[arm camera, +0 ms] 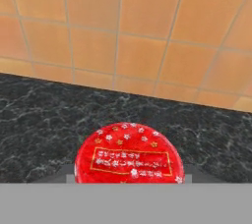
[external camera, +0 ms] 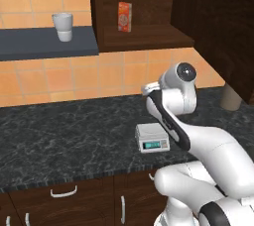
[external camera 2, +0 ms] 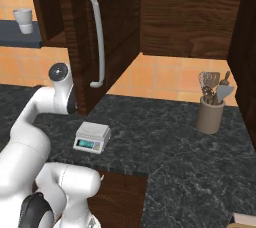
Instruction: Pick the yogurt and place it on the digital scale for weighing, and close the cabinet.
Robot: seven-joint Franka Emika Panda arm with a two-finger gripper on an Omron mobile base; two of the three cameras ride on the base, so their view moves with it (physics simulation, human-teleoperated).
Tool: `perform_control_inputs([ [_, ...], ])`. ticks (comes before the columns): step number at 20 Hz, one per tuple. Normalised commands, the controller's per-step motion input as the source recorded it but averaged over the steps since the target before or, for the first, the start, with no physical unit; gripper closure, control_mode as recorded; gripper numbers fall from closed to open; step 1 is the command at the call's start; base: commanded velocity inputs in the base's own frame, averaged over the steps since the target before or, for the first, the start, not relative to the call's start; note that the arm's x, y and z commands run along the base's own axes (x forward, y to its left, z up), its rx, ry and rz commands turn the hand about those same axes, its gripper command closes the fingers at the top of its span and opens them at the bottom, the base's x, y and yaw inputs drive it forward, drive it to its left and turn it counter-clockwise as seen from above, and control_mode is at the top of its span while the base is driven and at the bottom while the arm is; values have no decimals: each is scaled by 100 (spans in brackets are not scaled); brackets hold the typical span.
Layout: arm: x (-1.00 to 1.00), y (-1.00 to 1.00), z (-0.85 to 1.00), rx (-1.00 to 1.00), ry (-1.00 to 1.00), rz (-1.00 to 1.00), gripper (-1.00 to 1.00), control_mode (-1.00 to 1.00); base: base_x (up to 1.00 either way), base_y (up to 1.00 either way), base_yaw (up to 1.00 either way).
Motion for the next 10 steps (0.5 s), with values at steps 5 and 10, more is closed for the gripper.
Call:
perform_control_inputs([
  [5,-39,0,-30,0,2,12,100,-100,0,0,0],
  [10,-80,5,-12,0,0,6,100,-100,0,0,0],
])
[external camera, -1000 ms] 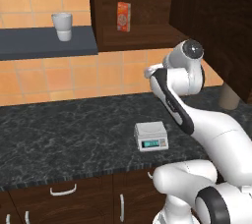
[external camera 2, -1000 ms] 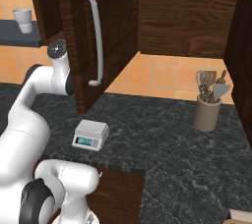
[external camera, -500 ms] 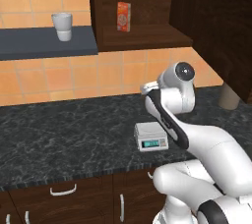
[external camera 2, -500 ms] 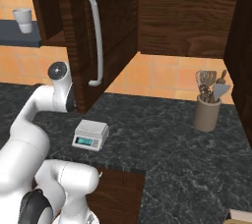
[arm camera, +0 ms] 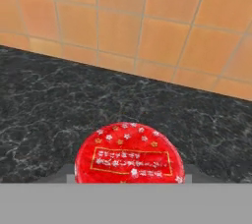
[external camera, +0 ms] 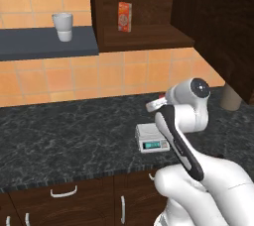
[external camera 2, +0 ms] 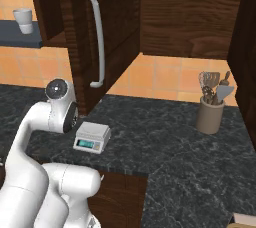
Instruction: Pick the yogurt and place it on the digital scale for weighing, and close the cabinet.
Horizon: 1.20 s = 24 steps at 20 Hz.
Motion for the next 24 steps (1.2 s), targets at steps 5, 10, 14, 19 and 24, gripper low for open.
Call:
perform_control_inputs([
  [5,-62,10,-10,11,-2,0,100,-100,0,0,0],
  [10,-2,1,-39,14,-9,2,100,-100,0,0,0],
  [14,-12,4,-27,2,-9,2,100,-100,0,0,0],
  [19,0,0,-41,0,-10,2,100,-100,0,0,0],
  [24,0,0,-44,0,-4,14,100,-100,0,0,0],
])
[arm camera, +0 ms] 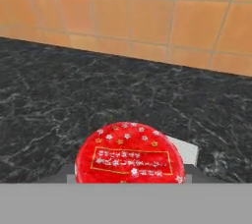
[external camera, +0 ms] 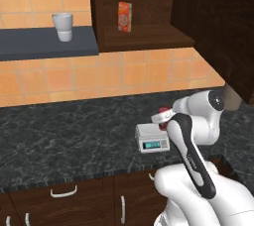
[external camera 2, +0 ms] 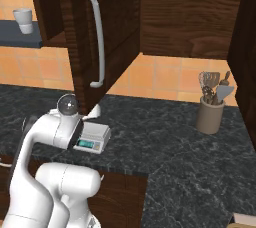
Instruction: Pick the yogurt and place it on the digital scale for weighing, and close the cabinet.
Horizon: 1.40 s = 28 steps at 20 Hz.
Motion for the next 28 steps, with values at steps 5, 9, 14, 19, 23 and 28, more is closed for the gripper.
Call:
perform_control_inputs([
  [5,0,-5,-33,5,-22,21,100,-100,0,0,0],
  [9,-1,0,-39,5,-27,15,100,-100,0,0,0],
  [14,-6,8,-37,1,-28,6,100,-100,0,0,0],
  [19,2,4,-18,0,-2,2,100,-100,0,0,0],
  [23,6,4,-15,-1,16,7,100,-100,0,0,0],
  [28,16,3,-21,0,-3,5,100,-100,0,0,0],
])
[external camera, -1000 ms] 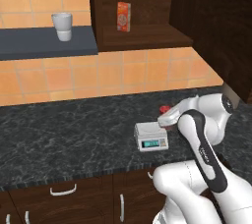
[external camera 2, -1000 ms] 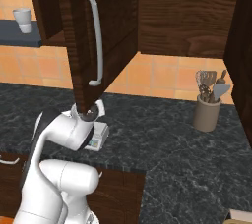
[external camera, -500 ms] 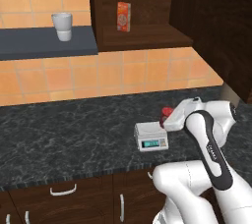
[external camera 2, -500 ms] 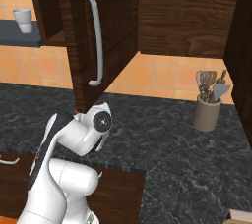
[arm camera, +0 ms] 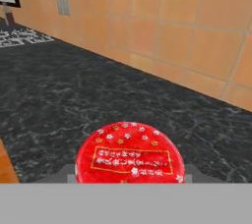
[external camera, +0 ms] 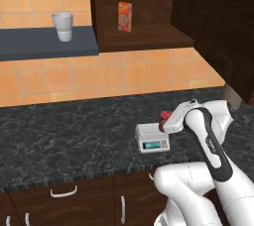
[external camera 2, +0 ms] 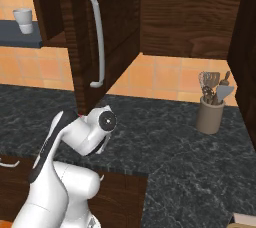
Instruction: Pick the yogurt and place it on the digital scale for weighing, and close the cabinet.
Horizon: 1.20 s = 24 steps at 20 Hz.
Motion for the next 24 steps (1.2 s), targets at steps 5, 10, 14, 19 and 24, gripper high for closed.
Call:
perform_control_inputs([
  [5,11,1,-21,0,-7,4,100,-100,0,0,0],
  [10,12,13,-24,0,0,1,100,-100,0,0,0],
  [14,5,16,-38,0,0,1,100,-100,0,0,0],
  [19,12,15,-36,0,-2,0,100,-100,0,0,0],
  [24,25,11,-31,0,-2,0,100,-100,0,0,0],
])
